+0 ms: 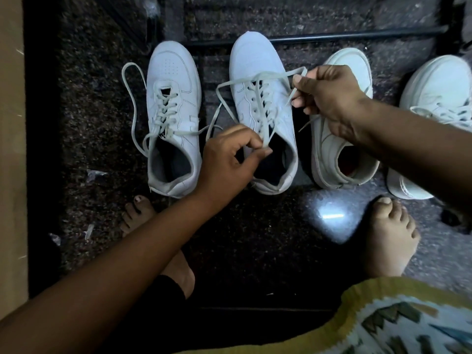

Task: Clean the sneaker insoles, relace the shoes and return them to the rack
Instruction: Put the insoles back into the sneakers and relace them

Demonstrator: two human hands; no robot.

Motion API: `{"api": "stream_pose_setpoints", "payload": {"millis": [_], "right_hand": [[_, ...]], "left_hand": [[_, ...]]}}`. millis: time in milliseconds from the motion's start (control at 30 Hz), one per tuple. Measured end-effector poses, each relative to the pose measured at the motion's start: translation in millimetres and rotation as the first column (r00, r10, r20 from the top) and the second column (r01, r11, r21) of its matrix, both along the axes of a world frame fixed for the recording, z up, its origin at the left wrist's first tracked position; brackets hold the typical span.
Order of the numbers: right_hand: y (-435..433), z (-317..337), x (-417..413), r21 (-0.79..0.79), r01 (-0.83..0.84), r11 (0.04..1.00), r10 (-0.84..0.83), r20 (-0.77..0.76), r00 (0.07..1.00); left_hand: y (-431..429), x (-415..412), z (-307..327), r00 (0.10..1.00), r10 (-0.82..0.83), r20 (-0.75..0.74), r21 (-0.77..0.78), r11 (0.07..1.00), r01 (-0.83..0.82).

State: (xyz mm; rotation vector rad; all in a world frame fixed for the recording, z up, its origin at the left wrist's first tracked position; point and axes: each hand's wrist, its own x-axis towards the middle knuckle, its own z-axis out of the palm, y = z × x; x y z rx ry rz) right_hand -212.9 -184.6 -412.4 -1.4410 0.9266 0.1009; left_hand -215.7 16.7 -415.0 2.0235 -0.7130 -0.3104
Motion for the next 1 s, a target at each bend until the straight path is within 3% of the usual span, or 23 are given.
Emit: {"api": "stream_pose_setpoints", "payload": {"millis": [200, 367, 400, 500, 633, 667, 700, 767, 867, 933, 1000], "right_hand": [[2, -5, -12, 0.047, -0.008, 0.999, 0.008, 0.013, 1.000], [4, 0, -16, 0.003, -0.045, 0.999, 0.044, 0.027, 0.999], [4, 1, -17, -0.032, -0.049, 0.998, 0.050, 0.026, 0.998], [12, 11, -28, -0.218, -0.128, 0.967, 0.160, 0.135, 0.978], [37, 35, -50, -0.413, -0.414, 0.811, 0.545, 0.276, 0.792], [43, 36, -52, -0.434, -0.411, 0.801, 0.558, 0.296, 0.775], [47, 37, -52, -0.391, -0.357, 0.848, 0.494, 0.339, 0.801], [48, 42, -49, -0.170, -0.131, 0.977, 0.194, 0.443, 0.875], [34, 59, -47, -0.008, 0.105, 0.994, -0.091, 0.447, 0.890], [25, 64, -52, 0.087, 0.153, 0.984, -0.176, 0.433, 0.884], [18, 70, -56, 0.162, 0.196, 0.967, -0.246, 0.403, 0.882]], "left_hand": [[5, 3, 2, 0.917, 0.250, -0.311, -0.110, 0.949, -0.296], [-5, 11, 16, 0.708, 0.345, -0.616, -0.173, 0.818, -0.549], [-6, 13, 19, 0.701, 0.327, -0.634, -0.198, 0.807, -0.556], [-11, 18, 39, 0.786, 0.198, -0.586, -0.281, 0.860, -0.427], [-31, 28, 69, 0.869, -0.090, -0.487, -0.370, 0.922, -0.111], [-37, 33, 74, 0.866, -0.164, -0.473, -0.375, 0.926, -0.030], [-42, 38, 77, 0.850, -0.221, -0.479, -0.371, 0.928, 0.032], [-53, 48, 74, 0.845, -0.244, -0.476, -0.313, 0.945, 0.097], [-56, 61, 47, 0.938, -0.294, -0.181, -0.027, 0.955, 0.294], [-50, 65, 26, 0.862, -0.506, -0.008, 0.263, 0.831, 0.491], [-43, 65, 14, 0.771, -0.634, 0.061, 0.482, 0.695, 0.533]]}}
